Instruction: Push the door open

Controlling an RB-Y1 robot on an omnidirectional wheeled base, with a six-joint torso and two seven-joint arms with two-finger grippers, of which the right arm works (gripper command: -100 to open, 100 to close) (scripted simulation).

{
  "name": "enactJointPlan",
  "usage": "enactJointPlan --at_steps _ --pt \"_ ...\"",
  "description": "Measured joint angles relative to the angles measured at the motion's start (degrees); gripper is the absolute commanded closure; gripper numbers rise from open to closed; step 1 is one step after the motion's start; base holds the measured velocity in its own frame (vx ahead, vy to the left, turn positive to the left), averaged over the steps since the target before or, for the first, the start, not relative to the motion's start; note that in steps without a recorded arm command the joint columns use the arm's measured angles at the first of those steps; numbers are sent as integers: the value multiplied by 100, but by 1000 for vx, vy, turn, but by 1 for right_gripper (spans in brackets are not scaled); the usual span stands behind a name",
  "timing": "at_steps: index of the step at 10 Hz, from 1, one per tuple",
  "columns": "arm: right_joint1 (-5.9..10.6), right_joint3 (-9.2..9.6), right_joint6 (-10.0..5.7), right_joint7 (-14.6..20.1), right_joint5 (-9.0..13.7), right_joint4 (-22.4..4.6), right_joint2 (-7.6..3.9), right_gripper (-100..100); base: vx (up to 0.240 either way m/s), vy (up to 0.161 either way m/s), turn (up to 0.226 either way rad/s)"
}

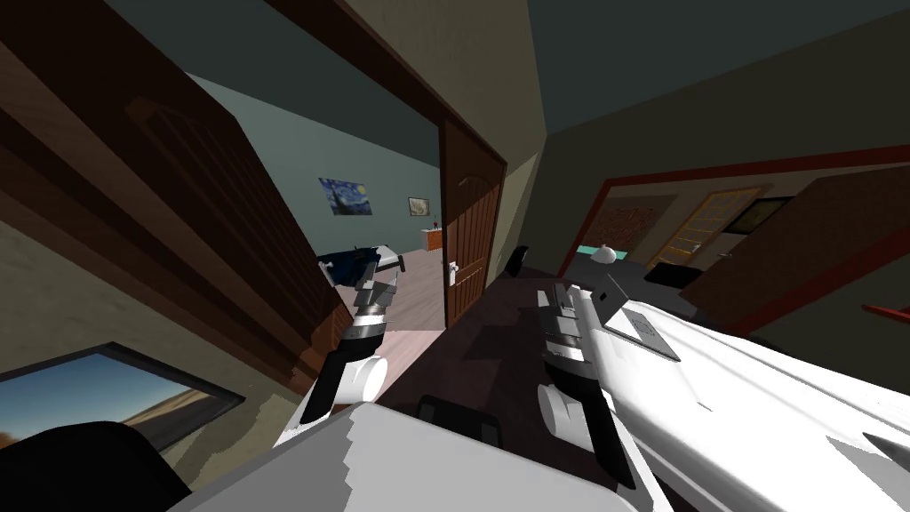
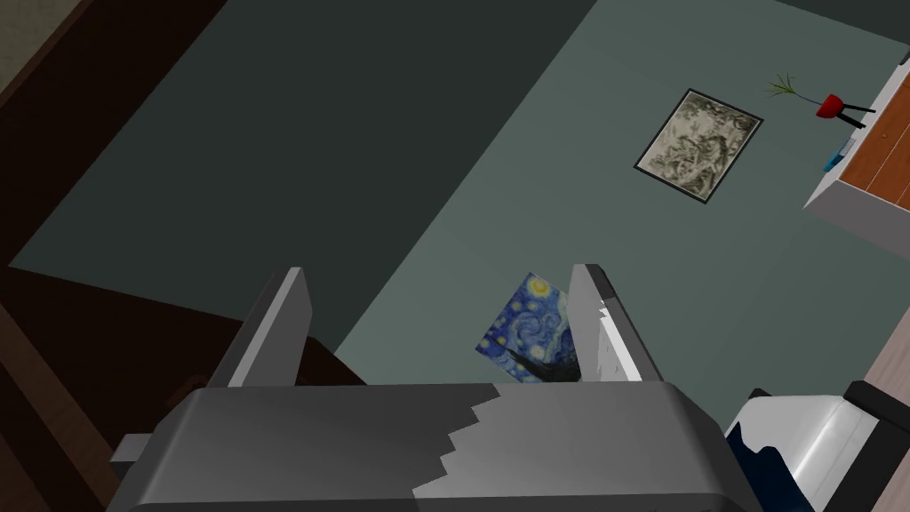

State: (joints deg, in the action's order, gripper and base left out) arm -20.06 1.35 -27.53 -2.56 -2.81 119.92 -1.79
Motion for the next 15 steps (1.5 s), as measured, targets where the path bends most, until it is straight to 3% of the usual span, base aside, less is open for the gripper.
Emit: enactJointPlan --at_steps 7,8,10,15 --pt "707 130 -102 392 -209 -1237 -131 -100 77 -52 91" --pt "811 190 -136 442 -267 -1426 -110 -100 61 -49 46" --pt "978 234 -63 520 -323 -1644 -123 -100 37 -35 47" --pt "1332 307 -128 691 -434 -2301 -131 -100 41 -39 63"
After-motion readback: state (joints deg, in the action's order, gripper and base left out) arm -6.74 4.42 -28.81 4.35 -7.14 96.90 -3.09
